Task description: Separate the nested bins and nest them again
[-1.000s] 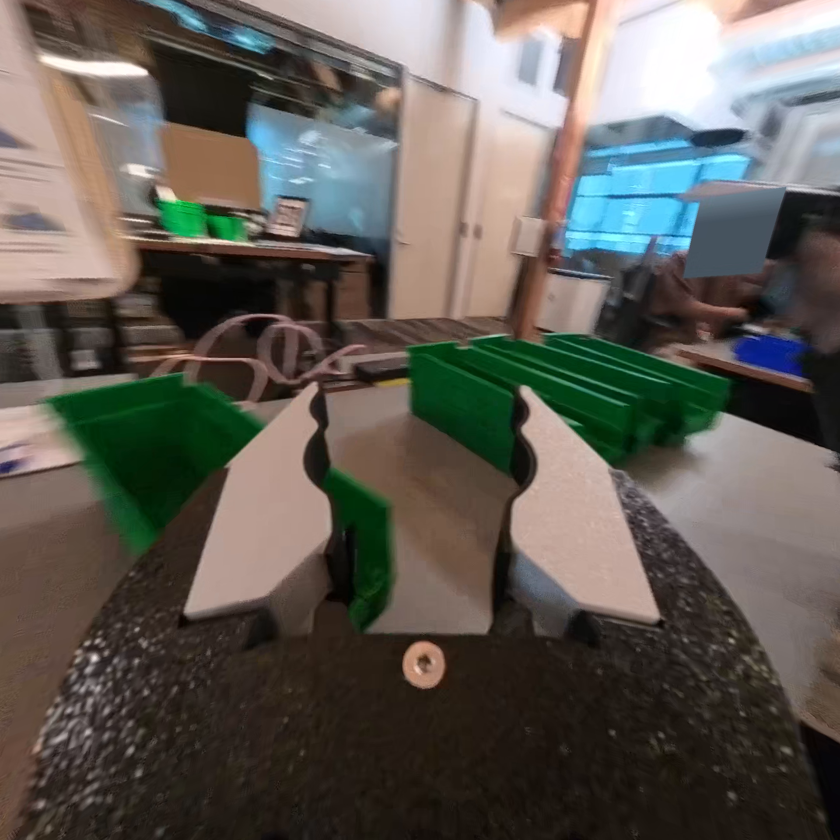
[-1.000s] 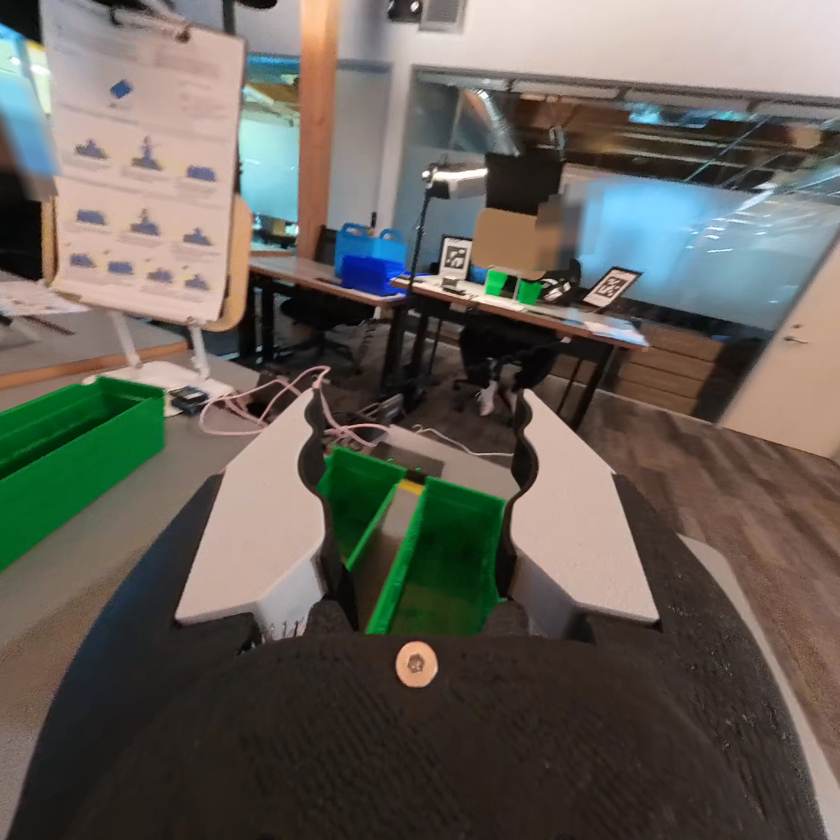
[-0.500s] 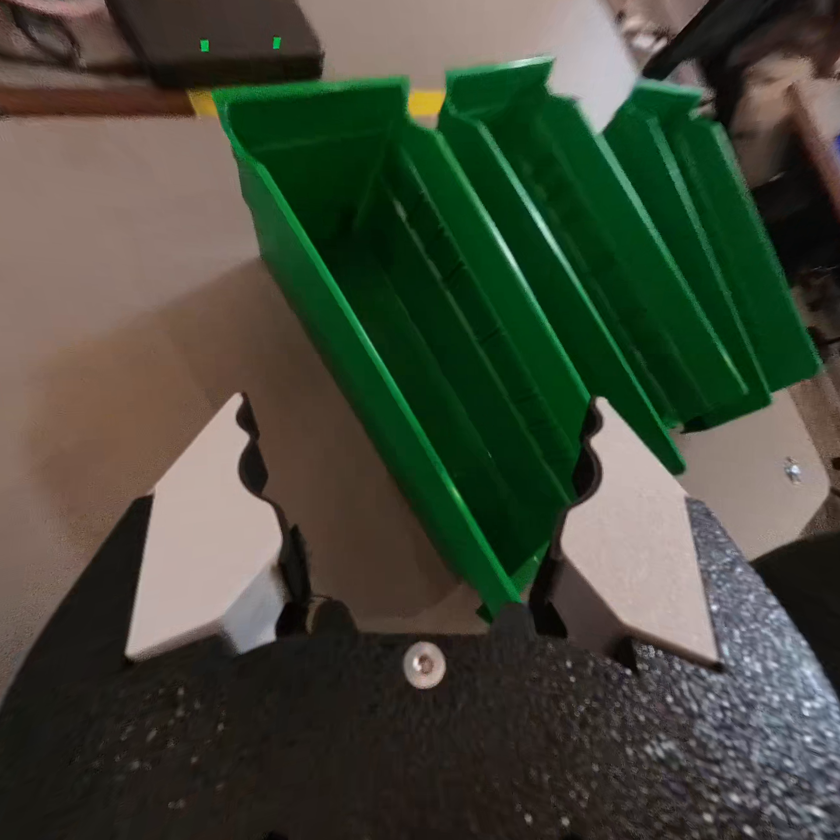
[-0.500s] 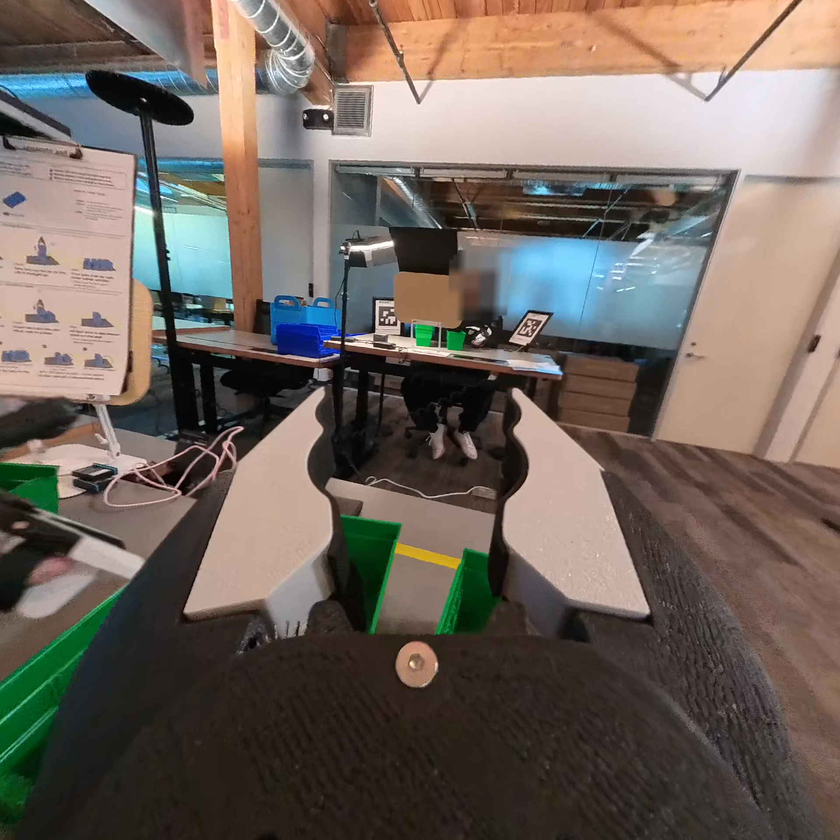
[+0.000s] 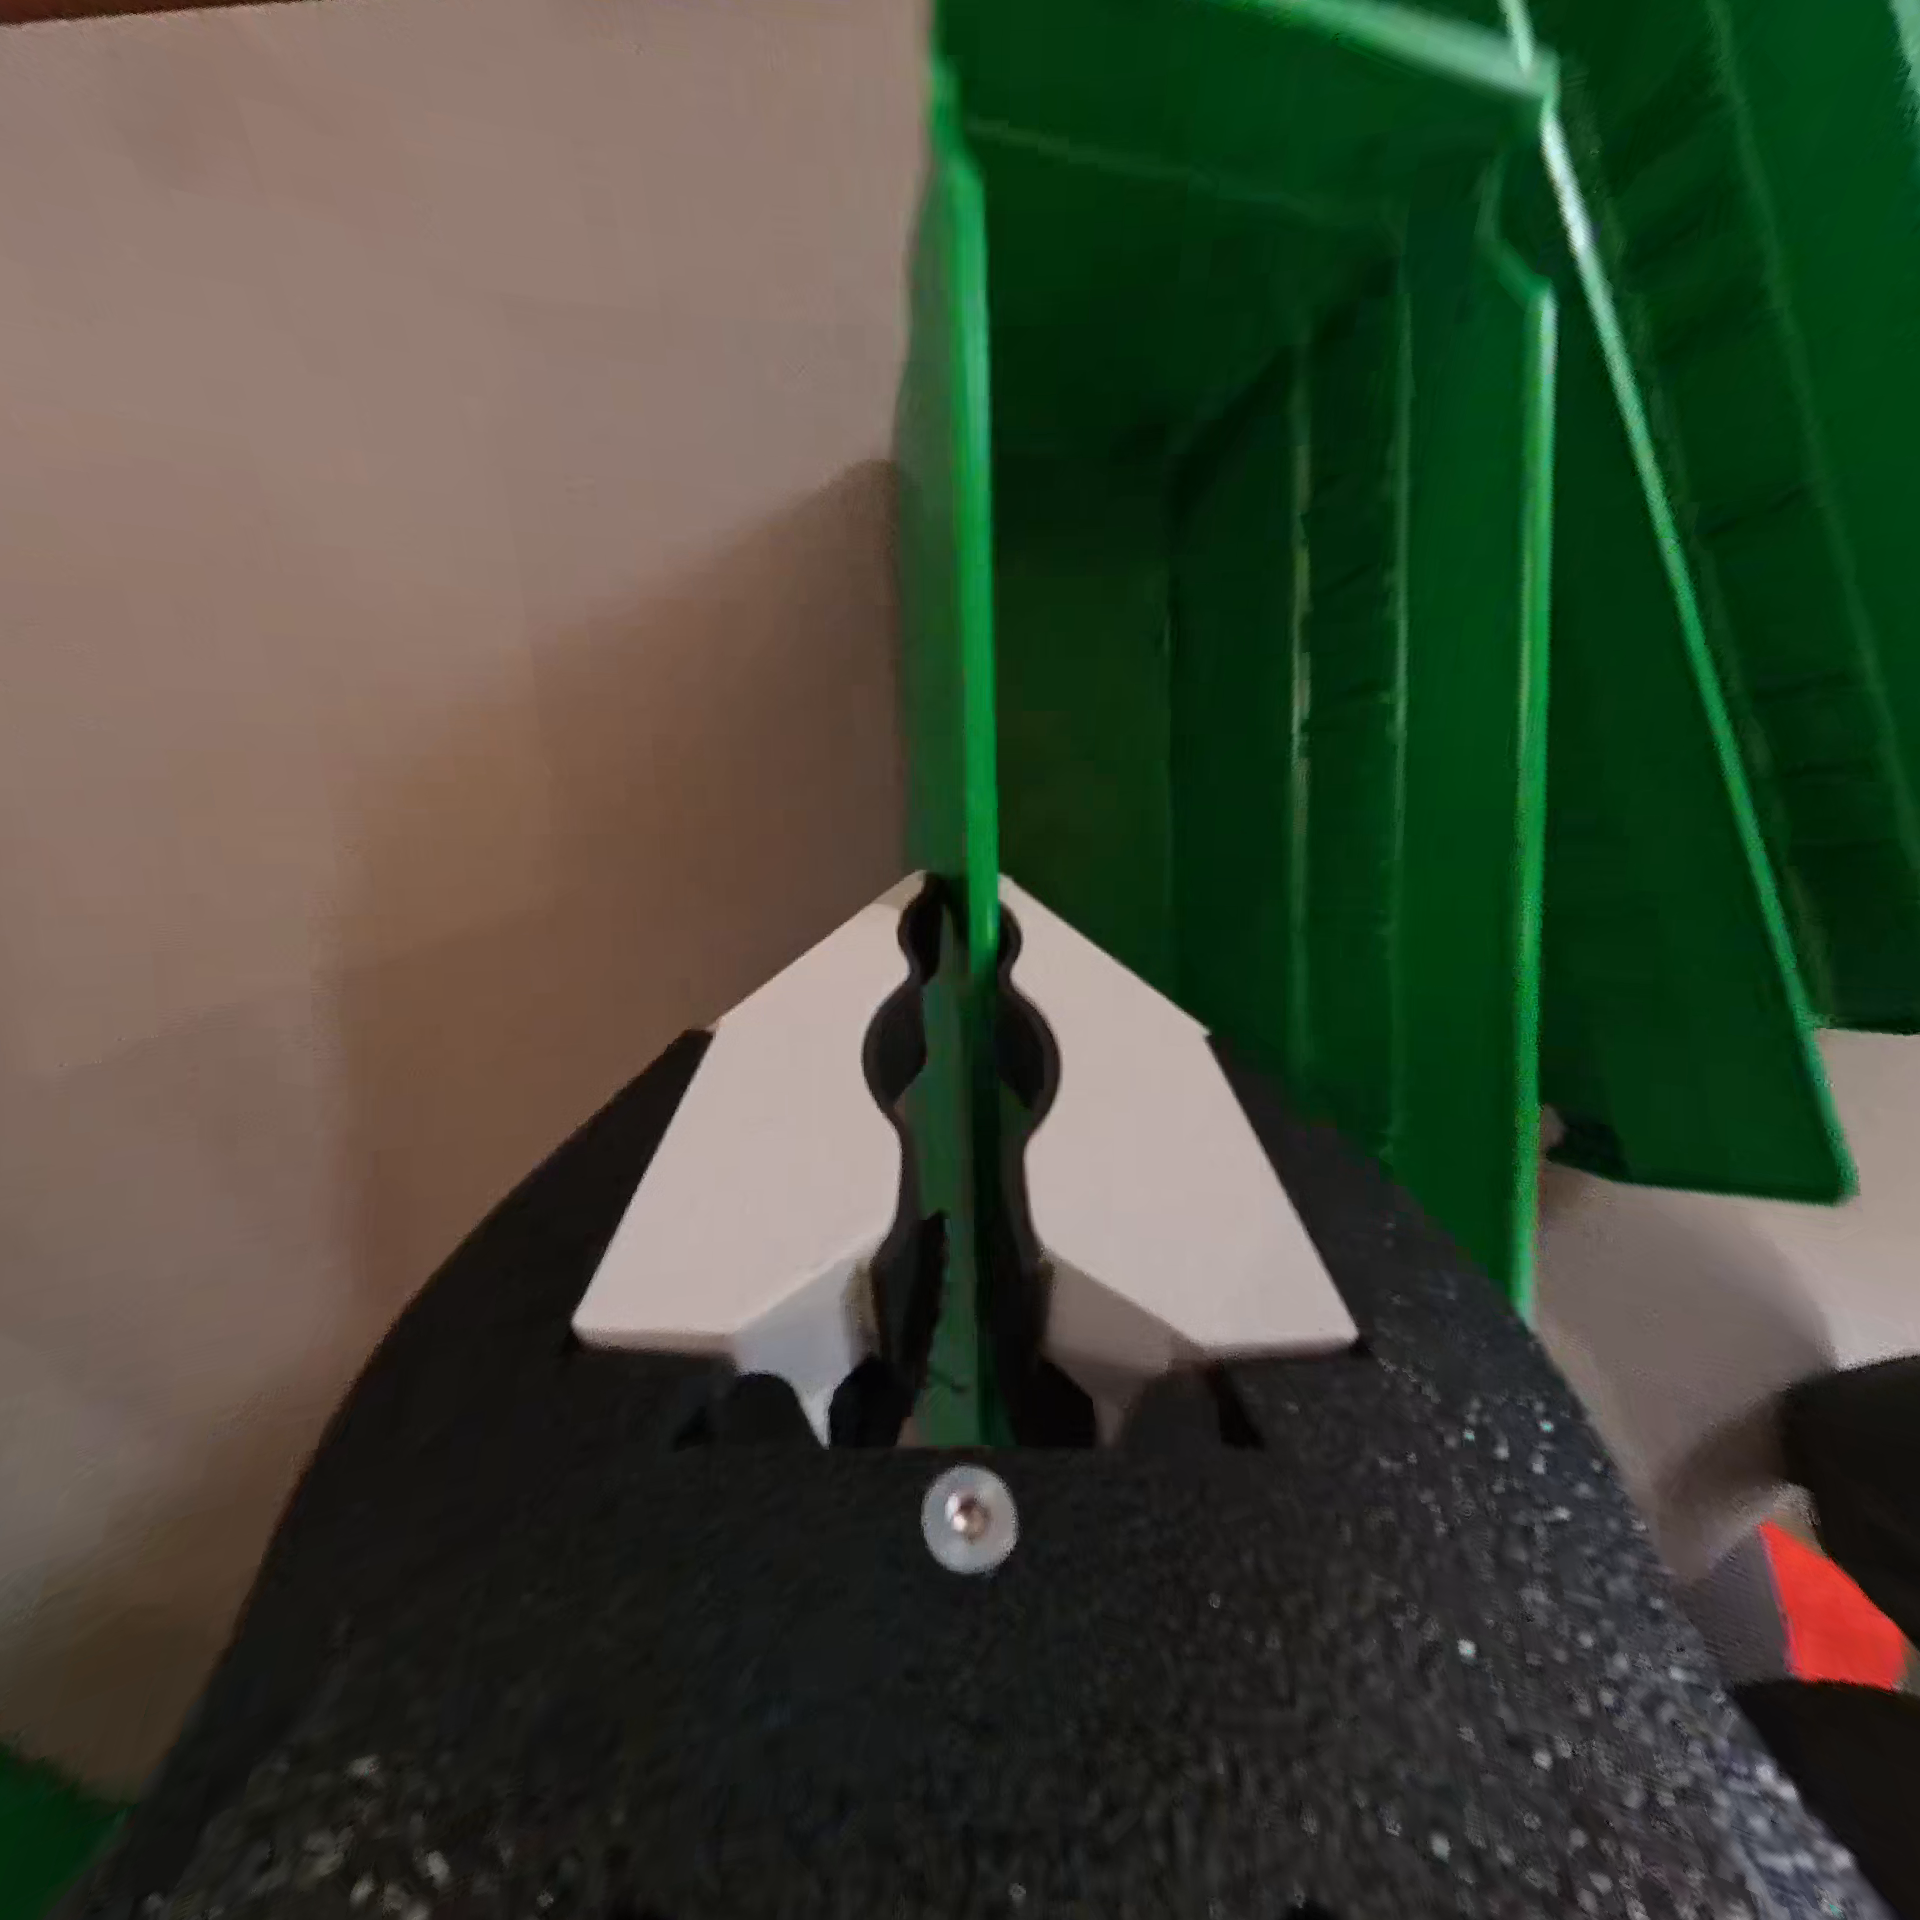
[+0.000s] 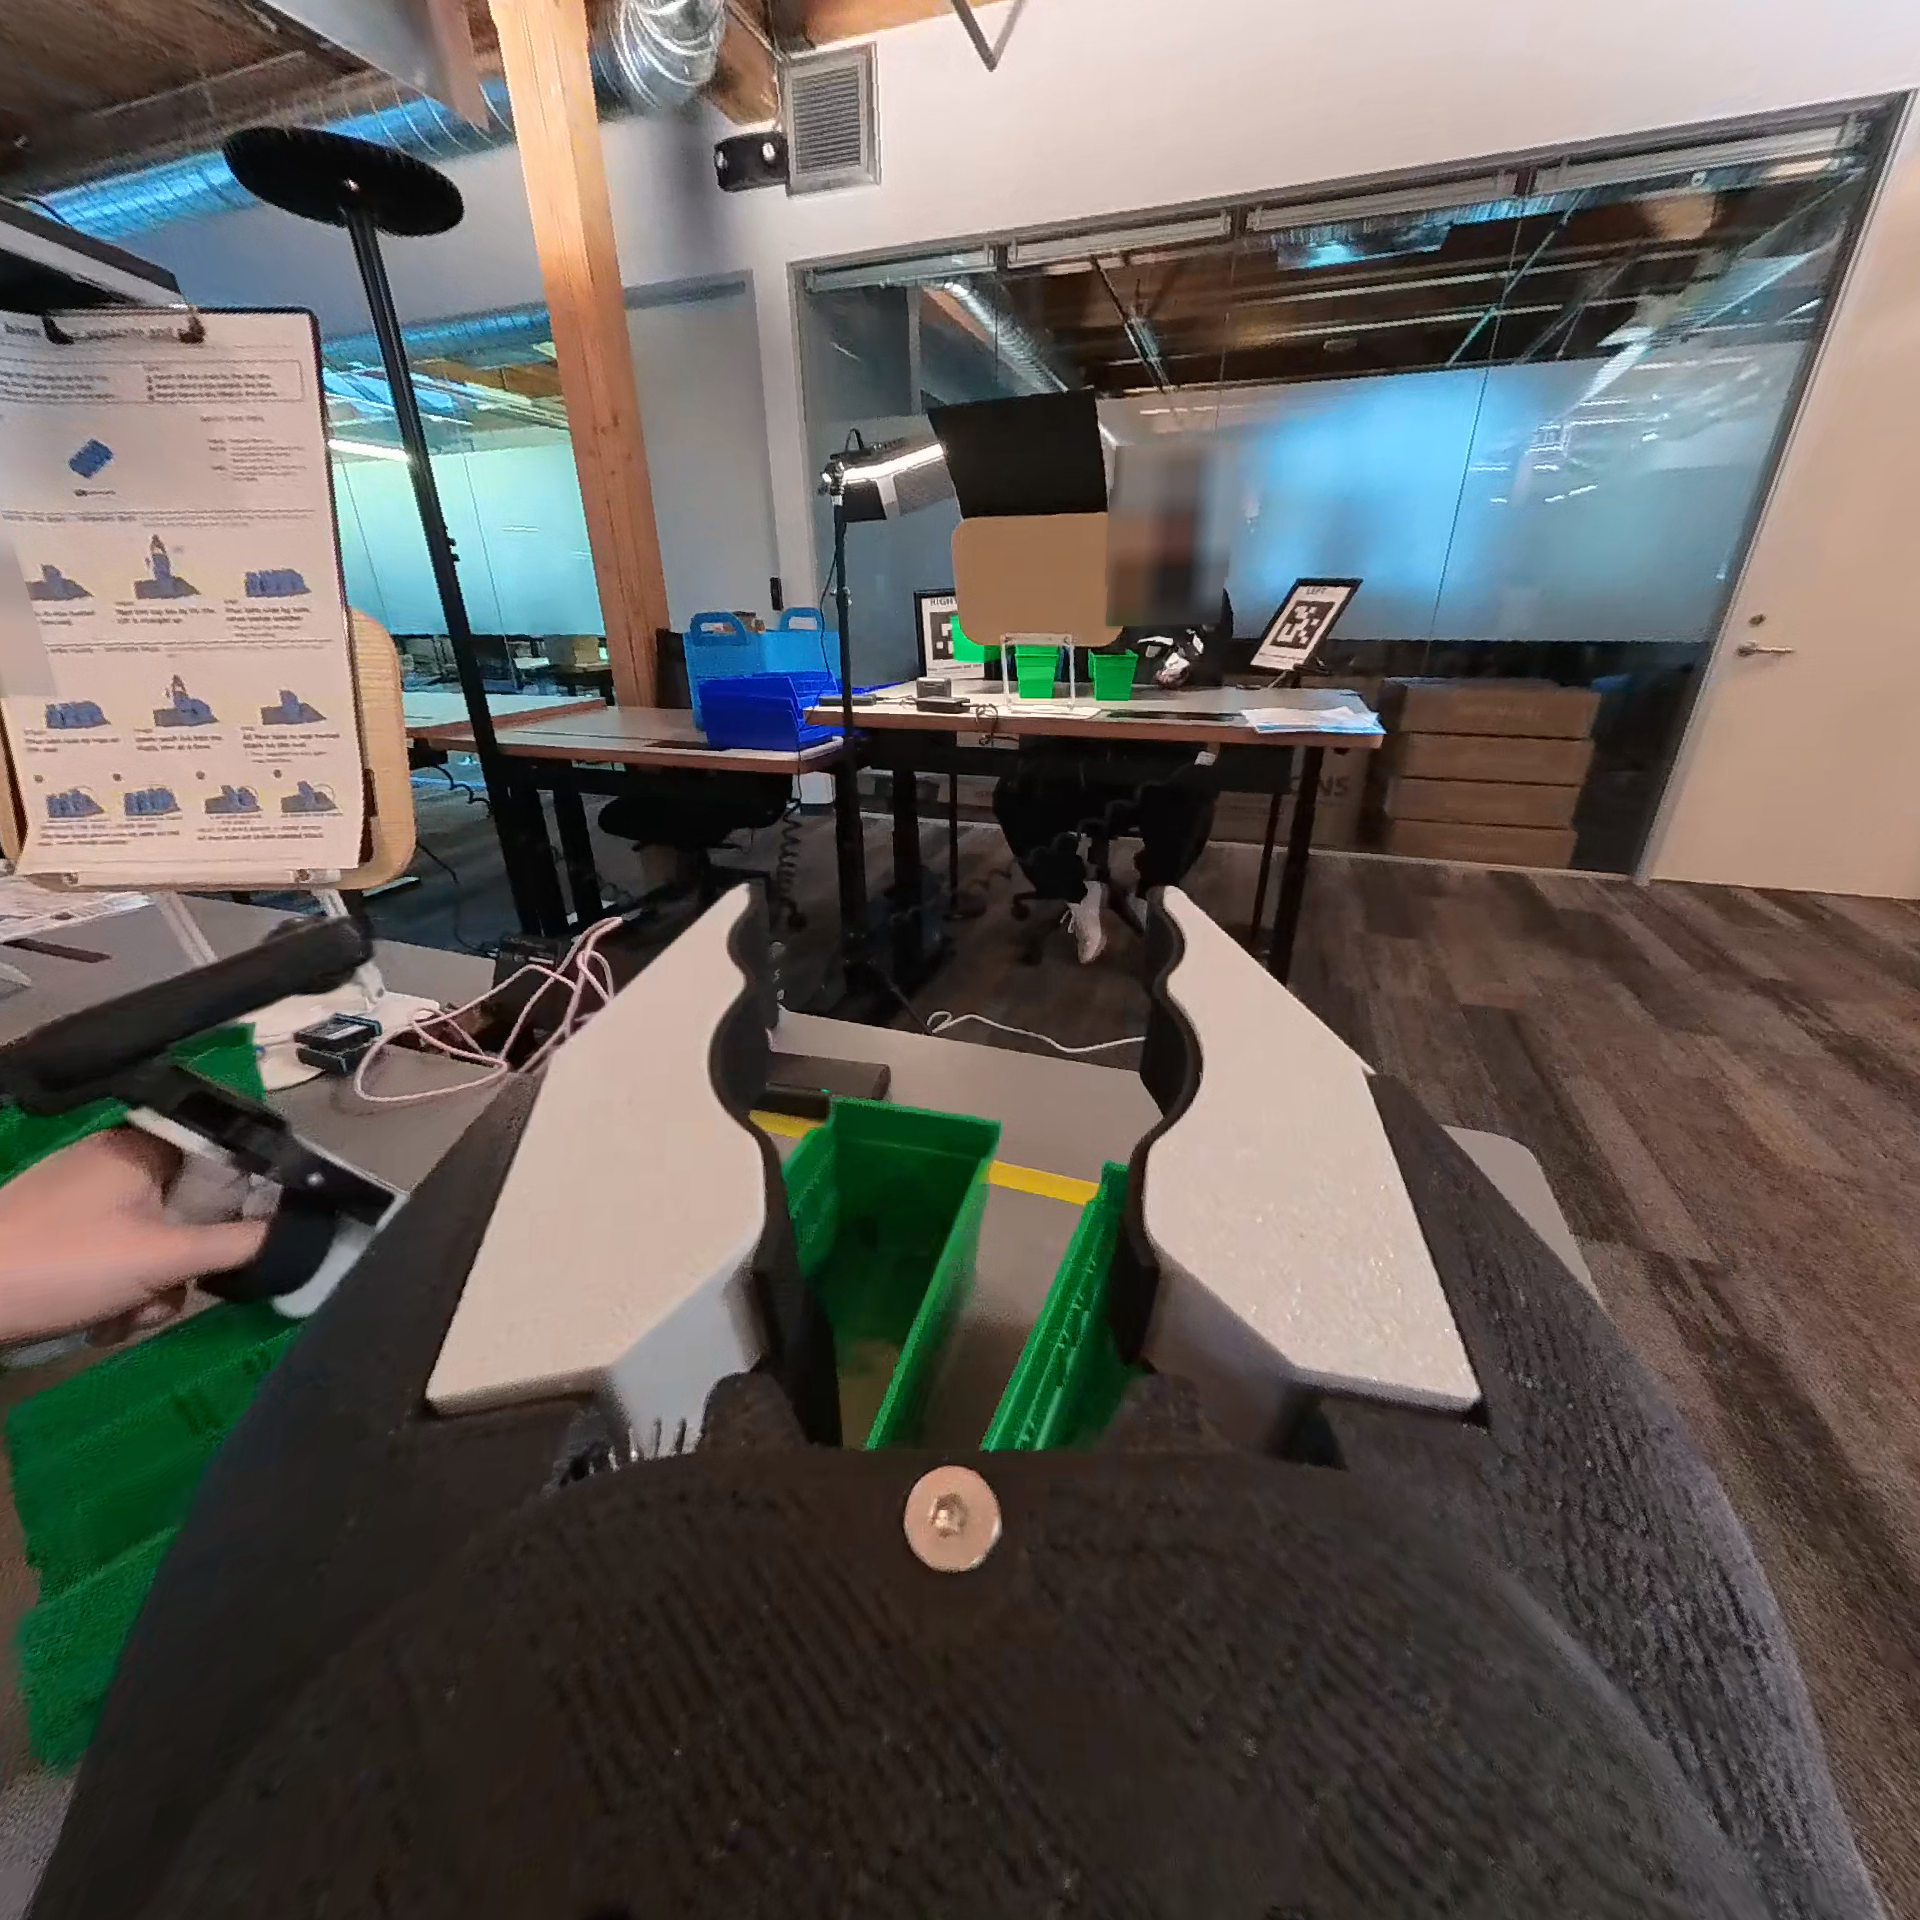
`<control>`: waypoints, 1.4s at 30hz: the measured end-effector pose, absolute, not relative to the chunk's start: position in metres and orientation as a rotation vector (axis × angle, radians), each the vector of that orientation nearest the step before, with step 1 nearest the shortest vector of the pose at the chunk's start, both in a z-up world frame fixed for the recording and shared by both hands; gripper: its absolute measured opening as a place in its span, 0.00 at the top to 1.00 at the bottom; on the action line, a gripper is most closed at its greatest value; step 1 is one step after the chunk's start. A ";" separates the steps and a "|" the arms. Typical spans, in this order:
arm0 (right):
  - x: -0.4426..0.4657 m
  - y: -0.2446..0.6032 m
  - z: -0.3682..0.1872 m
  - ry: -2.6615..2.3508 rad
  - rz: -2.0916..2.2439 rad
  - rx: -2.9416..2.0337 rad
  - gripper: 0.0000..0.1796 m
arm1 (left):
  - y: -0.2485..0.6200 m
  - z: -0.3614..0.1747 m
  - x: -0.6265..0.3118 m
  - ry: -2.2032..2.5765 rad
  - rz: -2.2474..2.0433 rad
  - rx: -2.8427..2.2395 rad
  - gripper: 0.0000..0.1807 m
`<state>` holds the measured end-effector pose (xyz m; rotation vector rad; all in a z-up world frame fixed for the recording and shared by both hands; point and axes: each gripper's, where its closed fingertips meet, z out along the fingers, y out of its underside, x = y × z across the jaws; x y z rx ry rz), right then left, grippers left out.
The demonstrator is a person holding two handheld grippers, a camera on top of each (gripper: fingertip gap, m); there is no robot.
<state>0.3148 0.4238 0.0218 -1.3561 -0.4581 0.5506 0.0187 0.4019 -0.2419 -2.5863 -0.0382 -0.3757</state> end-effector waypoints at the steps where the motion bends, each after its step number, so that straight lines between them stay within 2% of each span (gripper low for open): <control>1: 0.316 0.424 0.022 -0.456 0.550 -1.358 0.61 | 0.402 -0.240 0.017 -0.067 -0.440 -2.560 0.97; 4: 0.317 0.422 0.021 -0.459 0.553 -1.363 0.61 | 0.395 -0.226 0.003 -0.086 -0.517 -2.493 0.99; 8: 0.321 0.423 0.023 -0.443 0.512 -1.361 0.63 | 0.375 -0.175 -0.041 -0.127 -0.448 -2.371 1.00; 12: 0.322 0.430 0.020 -0.435 0.466 -1.381 0.64 | 0.332 -0.109 -0.122 -0.291 -0.300 -2.263 1.00; 15: 0.315 0.437 0.020 -0.458 0.452 -1.382 0.63 | 0.291 -0.084 -0.194 -0.501 -0.094 -2.247 1.00; 23: 0.295 0.454 0.019 -0.556 0.416 -1.379 0.64 | 0.216 -0.110 -0.291 -0.933 0.041 -2.276 0.99; 28: 0.298 0.458 0.014 -0.545 0.493 -1.398 0.64 | 0.218 -0.136 -0.289 -1.012 -0.082 -2.289 0.99; 37: 0.313 0.464 0.012 -0.498 0.584 -1.405 0.64 | 0.244 -0.135 -0.291 -1.057 -0.141 -2.204 0.99; 42: 0.317 0.468 0.007 -0.486 0.628 -1.425 0.64 | 0.236 -0.152 -0.288 -1.108 -0.040 -2.264 1.00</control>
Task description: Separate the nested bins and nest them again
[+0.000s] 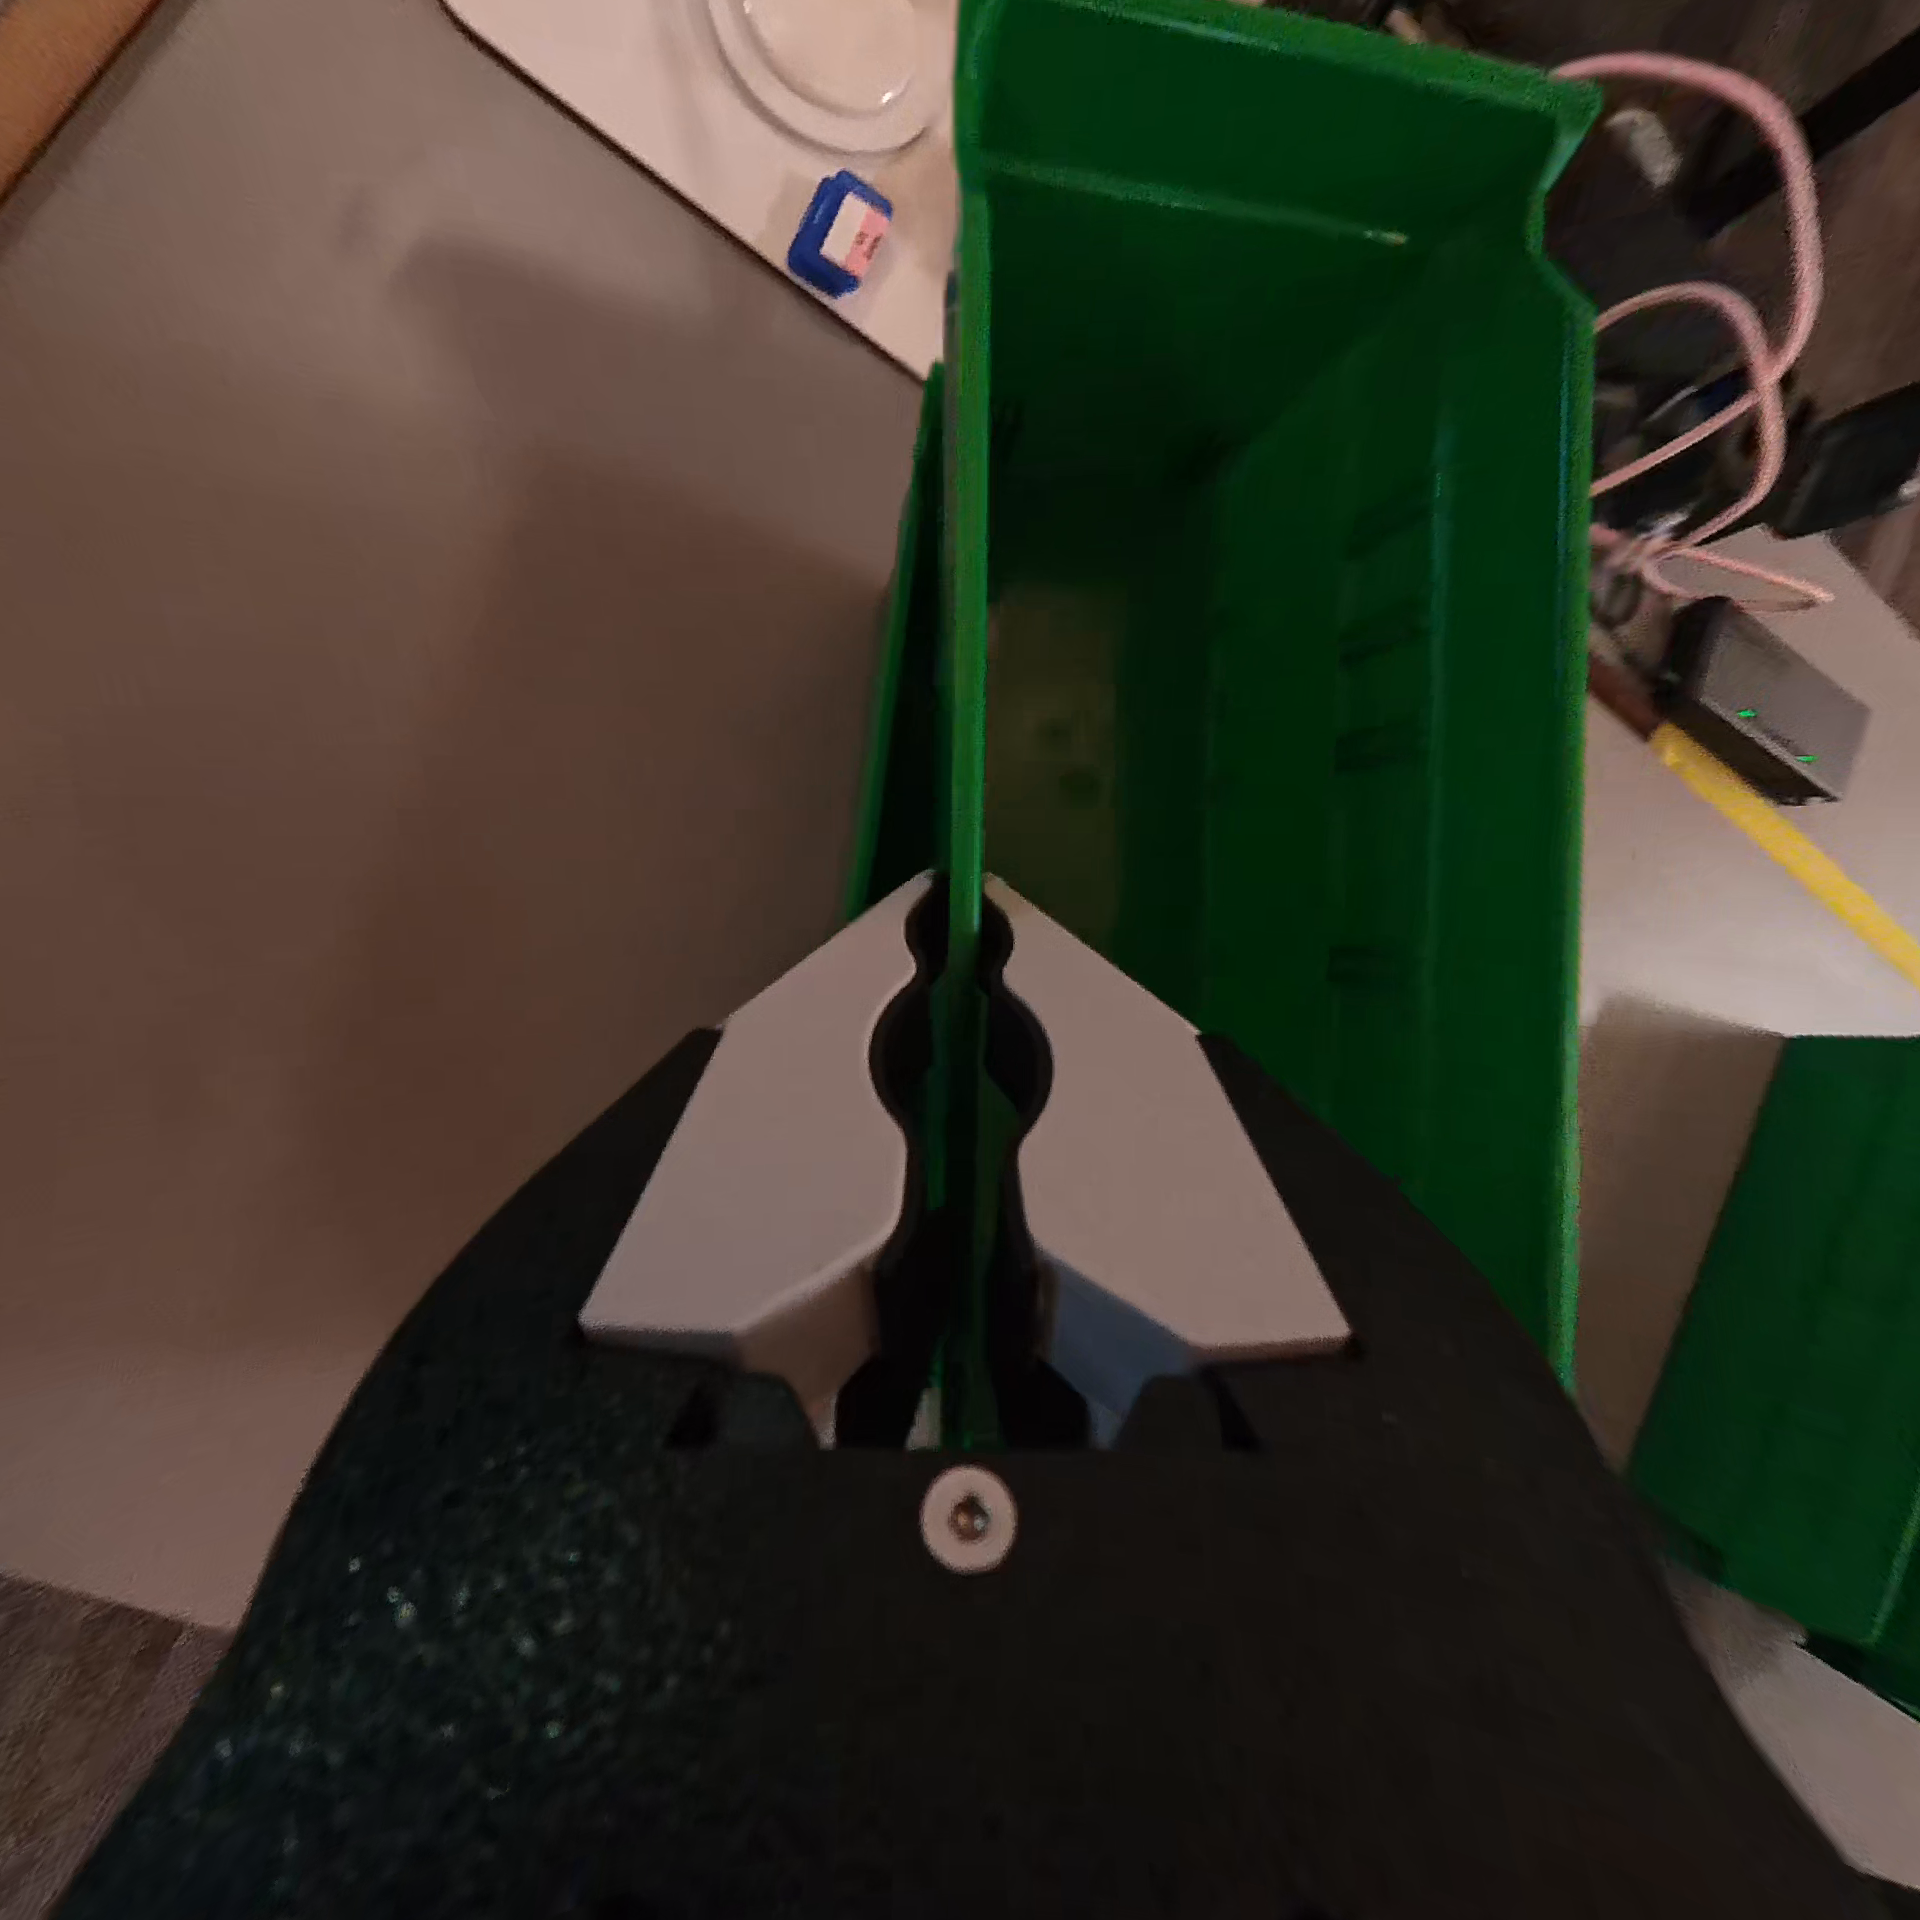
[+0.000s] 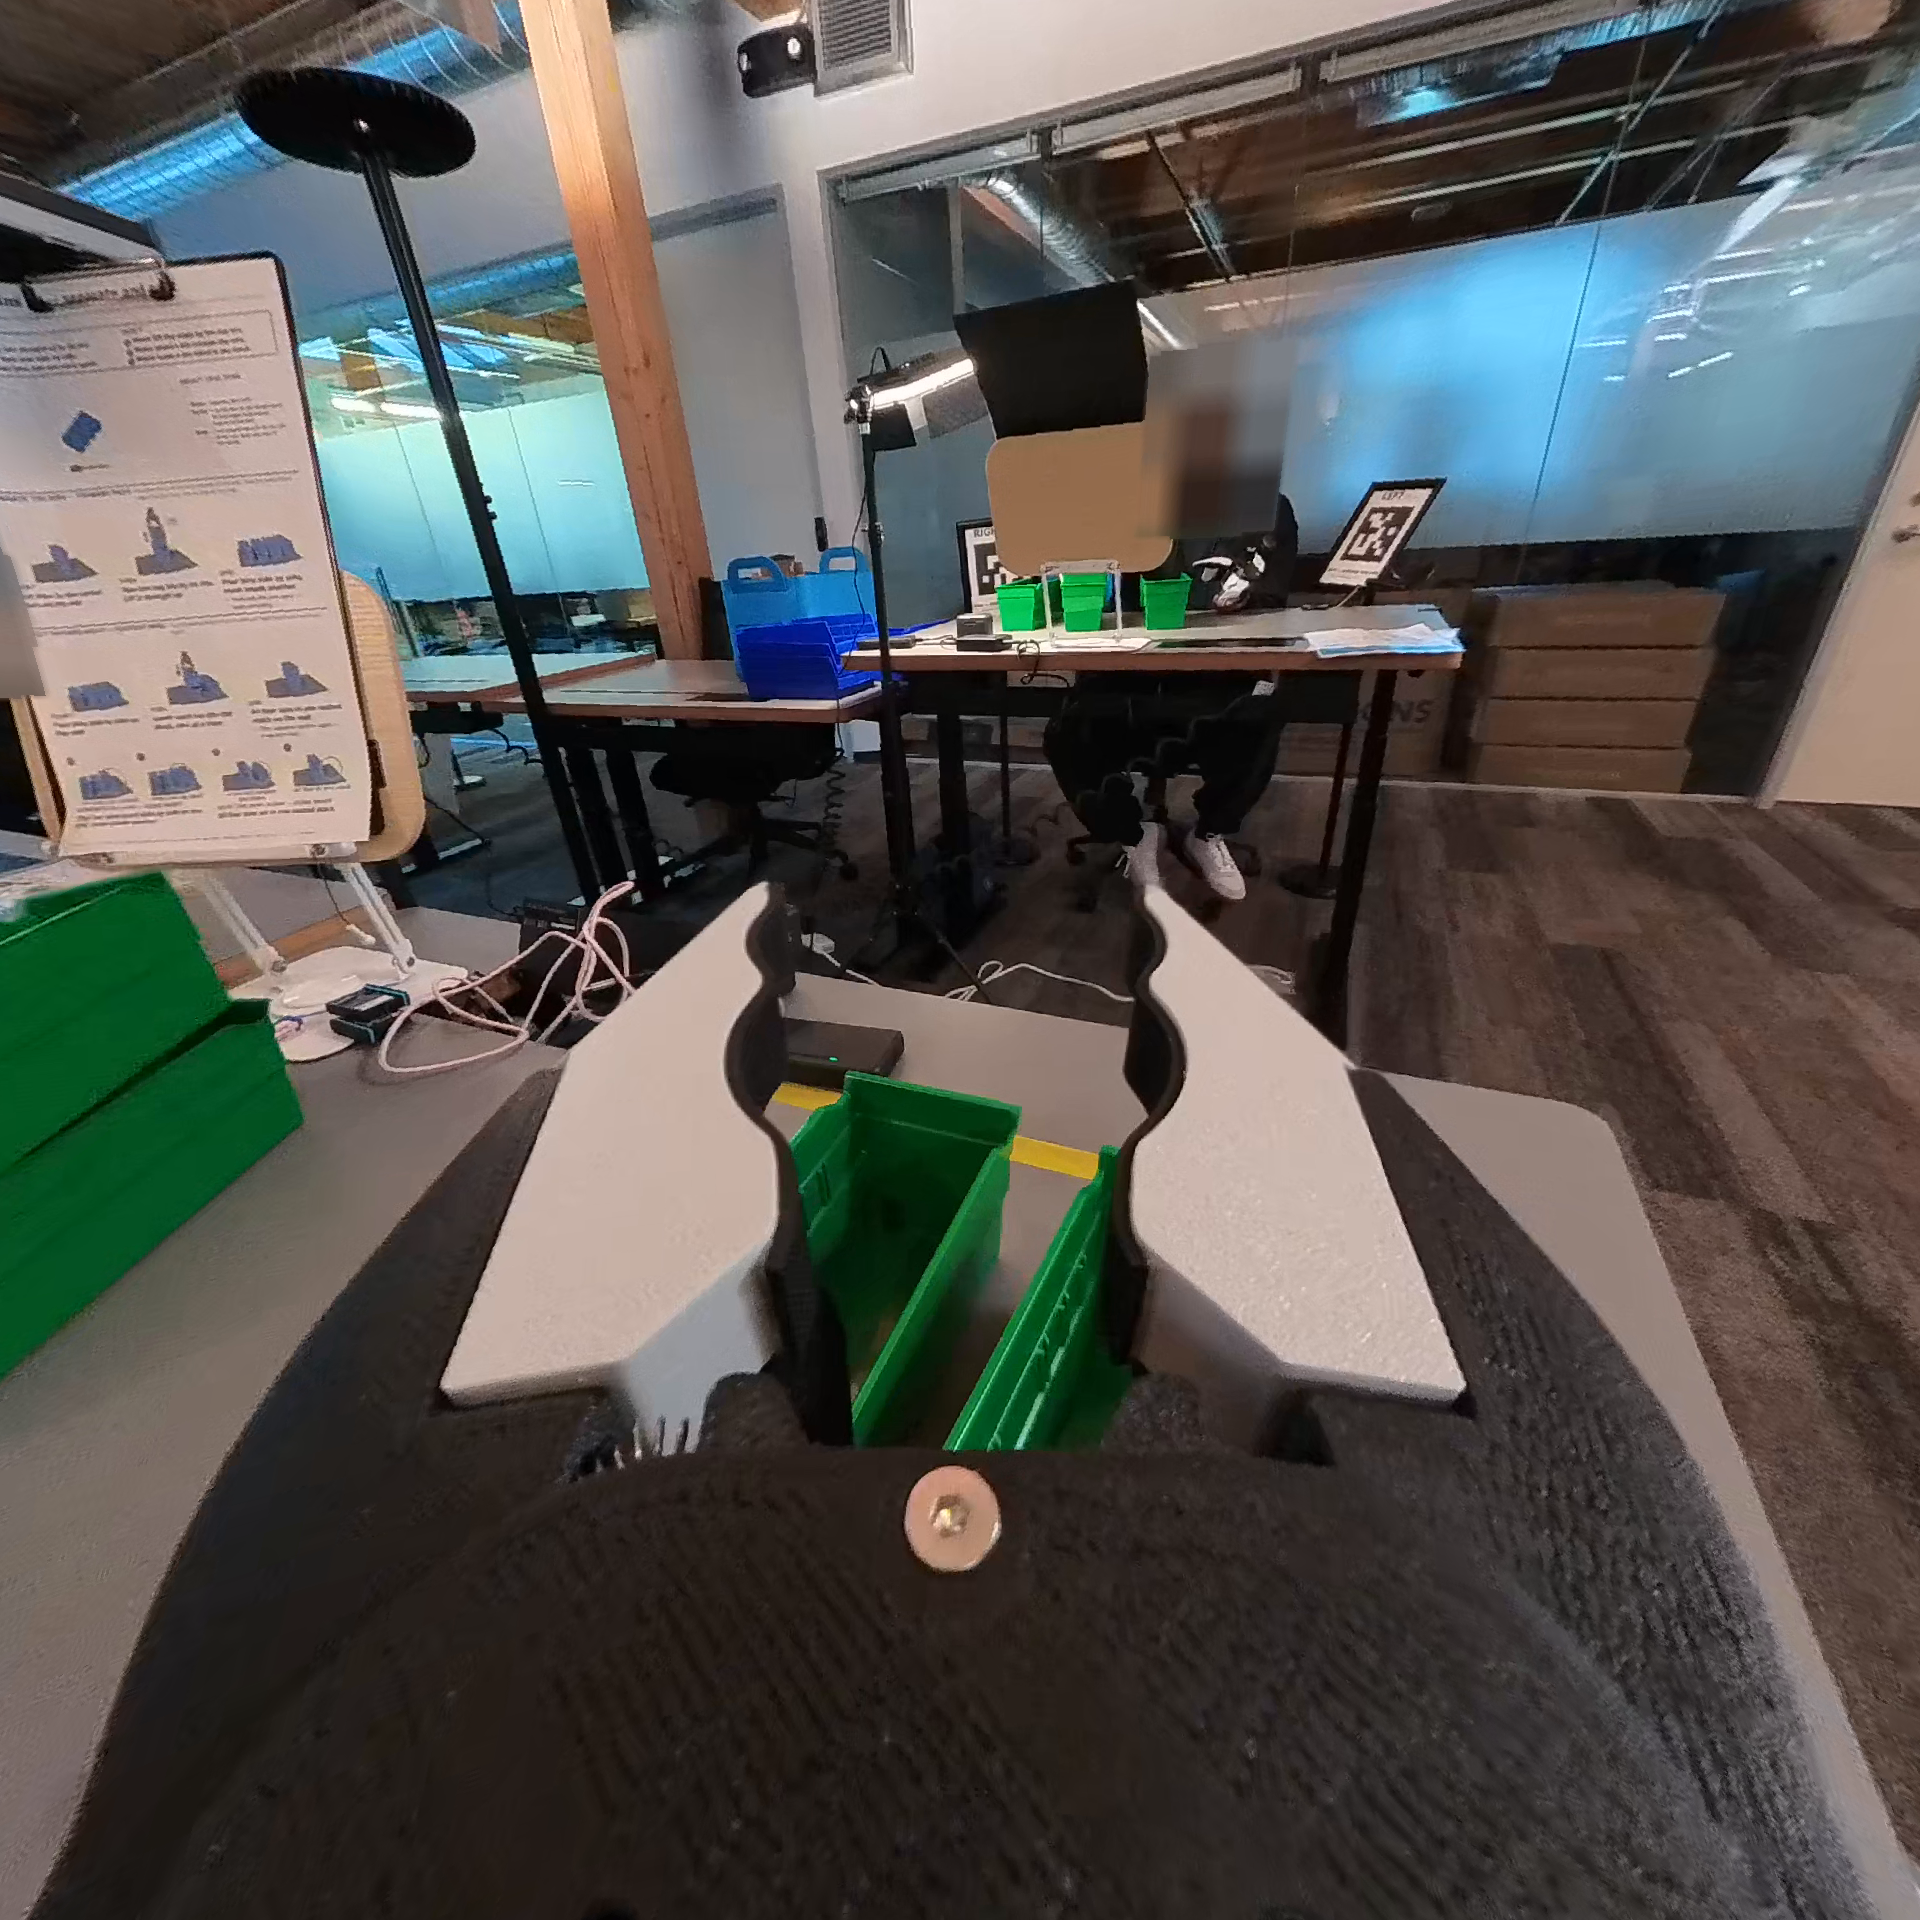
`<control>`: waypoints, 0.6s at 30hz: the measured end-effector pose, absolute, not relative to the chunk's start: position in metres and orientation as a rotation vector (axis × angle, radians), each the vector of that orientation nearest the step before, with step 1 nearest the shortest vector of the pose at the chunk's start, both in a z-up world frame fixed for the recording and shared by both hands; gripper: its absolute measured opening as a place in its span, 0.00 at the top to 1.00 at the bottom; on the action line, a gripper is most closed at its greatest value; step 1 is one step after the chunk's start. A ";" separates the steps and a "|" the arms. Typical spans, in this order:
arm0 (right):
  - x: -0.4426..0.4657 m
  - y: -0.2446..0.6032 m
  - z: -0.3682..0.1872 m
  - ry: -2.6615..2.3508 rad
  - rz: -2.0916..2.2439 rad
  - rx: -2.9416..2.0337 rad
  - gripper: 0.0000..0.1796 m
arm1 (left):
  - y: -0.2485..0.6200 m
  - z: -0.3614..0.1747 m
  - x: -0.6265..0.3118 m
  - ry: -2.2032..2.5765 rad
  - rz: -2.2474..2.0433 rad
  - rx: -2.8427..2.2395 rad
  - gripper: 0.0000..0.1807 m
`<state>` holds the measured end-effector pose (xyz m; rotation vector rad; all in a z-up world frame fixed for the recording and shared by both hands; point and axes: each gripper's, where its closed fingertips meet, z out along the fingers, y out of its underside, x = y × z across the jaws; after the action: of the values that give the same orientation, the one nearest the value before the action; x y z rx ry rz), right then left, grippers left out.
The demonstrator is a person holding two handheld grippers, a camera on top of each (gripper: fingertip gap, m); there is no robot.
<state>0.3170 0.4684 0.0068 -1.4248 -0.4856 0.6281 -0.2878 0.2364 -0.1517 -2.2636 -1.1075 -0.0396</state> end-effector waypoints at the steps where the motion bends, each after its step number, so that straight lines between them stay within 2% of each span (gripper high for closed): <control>1: 0.317 0.469 0.006 -0.487 0.635 -1.429 0.64 | 0.233 -0.154 -0.288 -1.110 -0.005 -2.278 1.00; 18: 0.306 0.472 -0.006 -0.531 0.682 -1.482 0.65 | 0.227 -0.137 -0.286 -1.054 0.083 -2.327 1.00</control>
<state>0.3061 0.4724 -0.0058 -1.4821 -0.5313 0.6822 -0.2855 0.2274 -0.1375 -2.3270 -1.0538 0.0829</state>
